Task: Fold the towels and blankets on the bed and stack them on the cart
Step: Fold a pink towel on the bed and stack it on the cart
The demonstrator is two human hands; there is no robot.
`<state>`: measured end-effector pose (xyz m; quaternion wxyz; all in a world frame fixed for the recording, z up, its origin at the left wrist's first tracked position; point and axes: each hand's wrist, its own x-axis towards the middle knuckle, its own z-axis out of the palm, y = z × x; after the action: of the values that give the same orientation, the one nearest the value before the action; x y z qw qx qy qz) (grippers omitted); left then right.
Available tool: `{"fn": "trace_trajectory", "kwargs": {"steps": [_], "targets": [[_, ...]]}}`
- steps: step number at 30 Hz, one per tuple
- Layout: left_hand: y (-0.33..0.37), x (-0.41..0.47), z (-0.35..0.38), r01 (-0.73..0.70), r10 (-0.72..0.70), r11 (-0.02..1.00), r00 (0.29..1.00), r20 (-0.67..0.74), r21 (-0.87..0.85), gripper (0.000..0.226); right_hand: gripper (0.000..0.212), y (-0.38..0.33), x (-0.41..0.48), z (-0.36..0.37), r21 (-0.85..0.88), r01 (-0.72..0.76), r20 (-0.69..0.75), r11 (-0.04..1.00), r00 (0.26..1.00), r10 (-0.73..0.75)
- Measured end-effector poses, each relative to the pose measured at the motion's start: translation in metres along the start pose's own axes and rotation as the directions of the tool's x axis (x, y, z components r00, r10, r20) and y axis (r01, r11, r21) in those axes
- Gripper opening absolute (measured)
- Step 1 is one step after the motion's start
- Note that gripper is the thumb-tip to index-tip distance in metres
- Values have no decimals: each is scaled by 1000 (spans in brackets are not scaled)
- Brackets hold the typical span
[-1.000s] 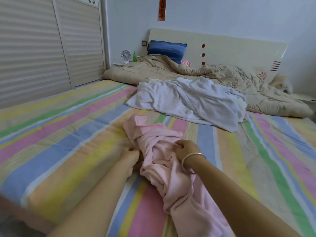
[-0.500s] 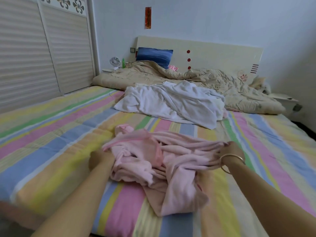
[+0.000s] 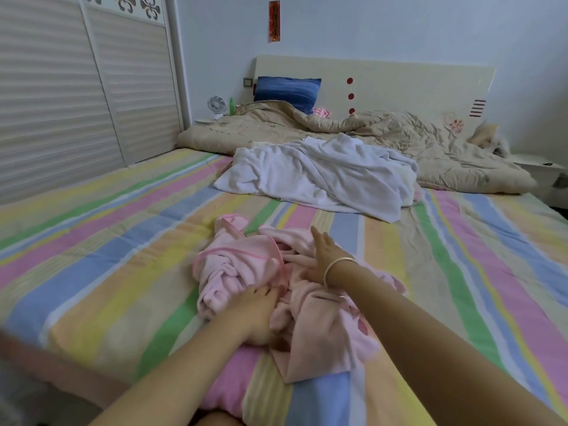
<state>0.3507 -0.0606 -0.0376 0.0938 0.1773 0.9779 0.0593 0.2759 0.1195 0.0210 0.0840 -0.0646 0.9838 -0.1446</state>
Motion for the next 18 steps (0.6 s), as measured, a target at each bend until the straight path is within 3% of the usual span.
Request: {"fn": "trace_trajectory", "kwargs": {"steps": [1,3,5,8,10,13,15,18], "targets": [[-2,3,-1,37,-37,999,999,-27,4,82,97,1,6,6,34,-36,38,999,999,35],[-5,5,-10,70,-70,998,988,-137,-4,48,70,7,8,8,158,-130,85,979,989,118],[-10,7,-20,142,-98,979,958,-270,149,32,45,20,4,0,43,-170,-52,985,984,172],[-35,19,-36,457,-215,793,829,-517,403,44,35,62,2,-17,4,-315,-287,949,909,303],[-65,20,-51,568,-306,660,801,-515,491,37,33,95,-14,-34,-59,-435,-411,899,831,375],[-86,16,-66,647,-392,619,746,-539,446,30,27,145,-41,-51,-142,-619,-502,773,718,483],[-70,21,-61,632,-387,660,749,-538,406,32,30,161,-55,-48,-86,-655,-510,751,676,532],[-13,40,-42,376,-188,892,815,-548,253,41,50,168,-76,-42,57,-568,-489,821,701,519]]}}
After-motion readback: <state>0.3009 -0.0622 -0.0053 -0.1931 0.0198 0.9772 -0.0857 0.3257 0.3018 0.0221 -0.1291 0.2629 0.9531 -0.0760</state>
